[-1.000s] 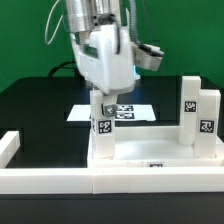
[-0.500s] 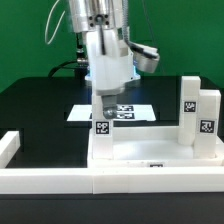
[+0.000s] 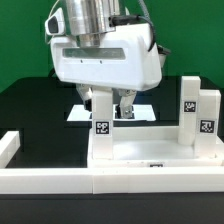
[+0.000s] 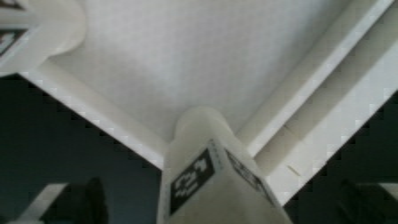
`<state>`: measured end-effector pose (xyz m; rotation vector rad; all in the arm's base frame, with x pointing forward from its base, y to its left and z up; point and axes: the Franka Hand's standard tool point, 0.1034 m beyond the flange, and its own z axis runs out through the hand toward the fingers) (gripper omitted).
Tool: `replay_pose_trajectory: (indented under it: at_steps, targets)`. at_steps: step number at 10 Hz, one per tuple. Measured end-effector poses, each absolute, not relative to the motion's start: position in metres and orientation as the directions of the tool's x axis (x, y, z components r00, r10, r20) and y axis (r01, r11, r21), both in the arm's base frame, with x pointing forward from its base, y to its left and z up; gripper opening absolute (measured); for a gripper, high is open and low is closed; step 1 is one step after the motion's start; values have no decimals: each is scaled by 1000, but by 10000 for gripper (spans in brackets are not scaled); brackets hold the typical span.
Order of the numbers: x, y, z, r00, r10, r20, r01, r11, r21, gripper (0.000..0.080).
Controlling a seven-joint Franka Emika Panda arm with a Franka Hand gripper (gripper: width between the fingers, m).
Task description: Assemble desk
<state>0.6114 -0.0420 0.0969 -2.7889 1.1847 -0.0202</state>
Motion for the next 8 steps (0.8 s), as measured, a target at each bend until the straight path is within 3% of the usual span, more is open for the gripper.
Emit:
replay_pose_trajectory:
  at_steps: [1, 3, 5, 6, 7, 8]
  targets:
    - [612, -42, 97, 735, -678, -23, -676, -729, -106, 649]
    - [620, -46, 103, 947, -317, 45, -313, -947, -78, 649]
    - [619, -45, 103, 943, -329, 44, -325, -942, -79, 649]
    - [619, -45, 103, 942, -333, 44, -329, -941, -80, 537]
    - [619, -45, 102, 929, -368, 41, -364, -928, -81, 537]
    - [619, -46, 102, 900, -435, 34, -431, -899, -84, 335]
